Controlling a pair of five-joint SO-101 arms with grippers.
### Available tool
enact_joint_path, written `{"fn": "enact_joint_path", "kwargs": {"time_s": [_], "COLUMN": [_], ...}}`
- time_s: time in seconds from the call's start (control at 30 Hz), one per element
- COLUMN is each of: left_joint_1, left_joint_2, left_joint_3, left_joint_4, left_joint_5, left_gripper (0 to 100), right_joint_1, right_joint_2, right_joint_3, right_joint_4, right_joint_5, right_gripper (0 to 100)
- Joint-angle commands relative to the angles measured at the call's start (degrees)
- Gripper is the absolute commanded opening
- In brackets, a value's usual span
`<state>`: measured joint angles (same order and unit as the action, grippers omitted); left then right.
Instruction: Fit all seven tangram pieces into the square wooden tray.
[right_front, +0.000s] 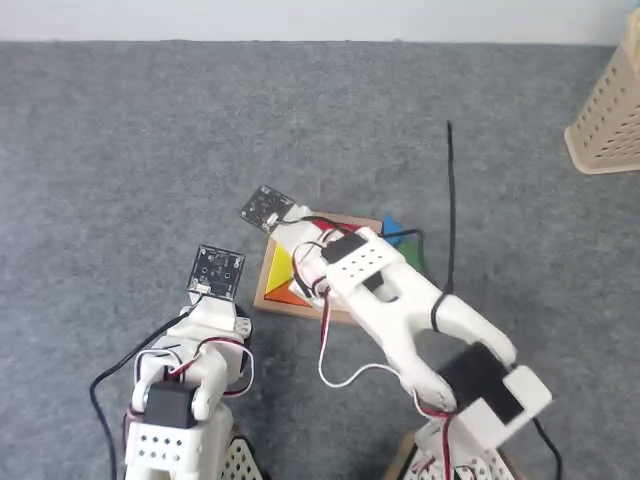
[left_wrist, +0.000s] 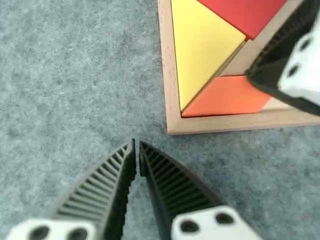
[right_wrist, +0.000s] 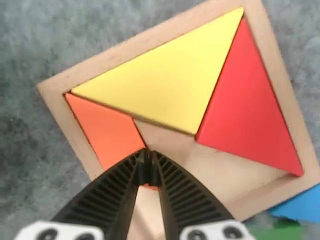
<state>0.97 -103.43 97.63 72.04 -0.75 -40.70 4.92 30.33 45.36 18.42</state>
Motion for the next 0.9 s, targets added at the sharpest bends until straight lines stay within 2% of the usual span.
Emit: {"fn": "enact_joint_path", "kwargs": {"time_s": [0.0,0.3,0.6,0.7,0.87], "left_joint_1": [0.0,0.0,0.0,0.0,0.0], "left_joint_2": [-1.1,-1.1,-1.1,-1.1,-1.1], "left_joint_3": [-1.1,-1.1,-1.1,-1.1,-1.1], "left_joint_4": [0.4,0.4,0.4,0.4,0.4], "left_joint_5": [0.5,0.5,0.5,0.5,0.5], "left_gripper": [1,1,1,1,1], "right_joint_1": [0.5,0.4,1.2,3.6,12.0], "right_joint_2": [2.2,3.1,-11.3,-14.5,-14.8], "right_joint_3": [-3.8,-4.6,-1.9,0.4,0.7], "right_joint_4": [-0.5,-1.7,4.9,4.8,7.3], "right_joint_5": [-0.2,-0.5,-0.6,-0.6,-0.5], "right_gripper": [0.6,0.6,0.6,0.6,0.6]}}
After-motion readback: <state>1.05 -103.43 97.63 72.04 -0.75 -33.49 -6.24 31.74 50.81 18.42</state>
